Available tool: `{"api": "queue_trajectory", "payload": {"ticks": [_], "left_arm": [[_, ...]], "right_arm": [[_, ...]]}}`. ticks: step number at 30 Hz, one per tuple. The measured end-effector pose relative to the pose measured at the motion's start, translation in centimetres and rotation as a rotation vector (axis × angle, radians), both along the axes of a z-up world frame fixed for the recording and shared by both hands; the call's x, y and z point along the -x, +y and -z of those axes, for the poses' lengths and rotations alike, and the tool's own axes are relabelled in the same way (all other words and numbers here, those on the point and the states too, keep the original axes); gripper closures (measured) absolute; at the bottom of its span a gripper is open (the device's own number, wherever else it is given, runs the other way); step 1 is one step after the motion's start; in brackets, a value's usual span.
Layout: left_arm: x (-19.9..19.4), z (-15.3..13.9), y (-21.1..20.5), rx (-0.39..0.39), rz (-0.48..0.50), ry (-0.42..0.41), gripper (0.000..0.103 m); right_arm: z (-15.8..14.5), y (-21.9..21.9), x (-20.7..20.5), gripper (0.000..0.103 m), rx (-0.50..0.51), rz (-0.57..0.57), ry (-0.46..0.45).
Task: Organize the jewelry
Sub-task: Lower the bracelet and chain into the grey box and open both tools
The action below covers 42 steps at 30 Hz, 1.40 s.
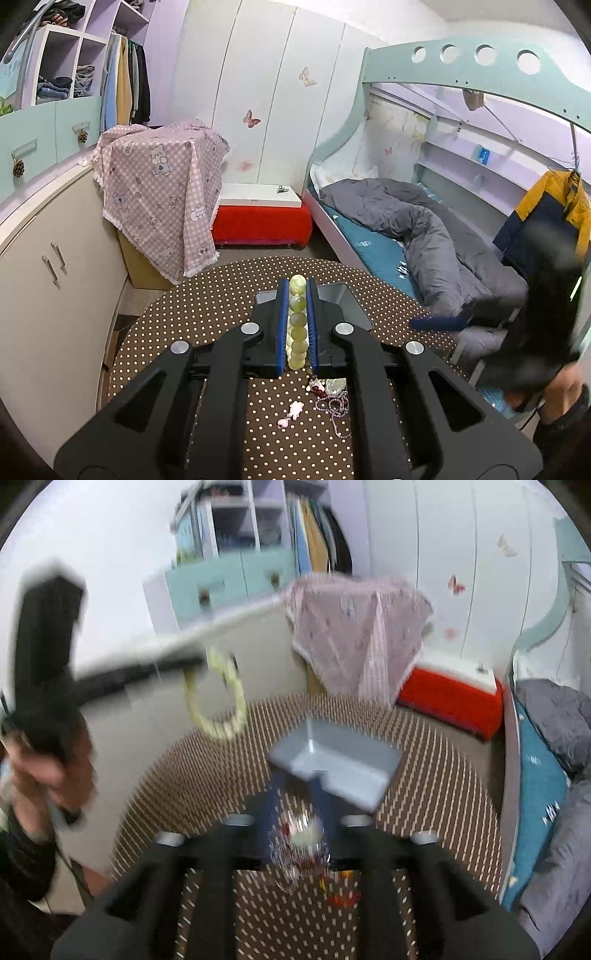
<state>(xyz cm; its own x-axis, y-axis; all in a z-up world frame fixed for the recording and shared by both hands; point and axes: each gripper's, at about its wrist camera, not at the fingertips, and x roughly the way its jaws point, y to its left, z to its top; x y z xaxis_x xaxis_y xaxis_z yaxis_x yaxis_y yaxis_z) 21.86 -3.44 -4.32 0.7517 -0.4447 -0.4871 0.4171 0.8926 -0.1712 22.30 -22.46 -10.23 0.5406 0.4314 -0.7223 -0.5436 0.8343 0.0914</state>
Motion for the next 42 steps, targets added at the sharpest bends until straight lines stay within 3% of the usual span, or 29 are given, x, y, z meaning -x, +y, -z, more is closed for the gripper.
{"api": "queue_trajectory", "payload": {"ticks": [3, 8, 10, 12, 14, 27, 29, 31, 42], "left_arm": [[-0.1, 0.7, 0.1, -0.006, -0.004, 0.020, 0.093], [0.0, 1.6, 0.2, -0.012, -0.010, 0.042, 0.093], [0.1, 1.8, 0.3, -0.012, -0.013, 0.048, 0.093], [0.0, 2.0, 0.2, -0.012, -0.015, 0.056, 0.093], [-0.1, 2.3, 0.1, -0.009, -0.017, 0.064, 0.093], [0.3, 2.7, -0.2, -0.011, -0.016, 0.075, 0.093], [0.3, 2.7, -0.2, -0.011, -0.015, 0.074, 0.093], [0.3, 2.6, -0.2, -0.011, -0.016, 0.073, 0.093], [-0.2, 0.1, -0.9, 0.008, -0.022, 0.019, 0.093]], "right_arm": [[5.0, 1.7, 0.1, 0.057, 0.074, -0.014, 0.087], [9.6, 2.8, -0.2, 0.058, 0.143, -0.008, 0.147], [10.0, 3.0, -0.1, 0.064, 0.163, -0.006, 0.121], [10.0, 2.9, -0.1, 0.085, 0.201, 0.020, 0.100], [10.0, 2.5, -0.2, 0.088, 0.186, 0.024, 0.114], [10.3, 2.0, 1.4, 0.088, 0.187, 0.056, 0.070], [9.6, 2.5, 1.9, 0.089, 0.177, 0.041, 0.059], [7.4, 1.9, 2.4, 0.089, 0.086, 0.047, 0.038], [-7.3, -0.6, 1.6, 0.090, -0.105, 0.025, -0.191]]}}
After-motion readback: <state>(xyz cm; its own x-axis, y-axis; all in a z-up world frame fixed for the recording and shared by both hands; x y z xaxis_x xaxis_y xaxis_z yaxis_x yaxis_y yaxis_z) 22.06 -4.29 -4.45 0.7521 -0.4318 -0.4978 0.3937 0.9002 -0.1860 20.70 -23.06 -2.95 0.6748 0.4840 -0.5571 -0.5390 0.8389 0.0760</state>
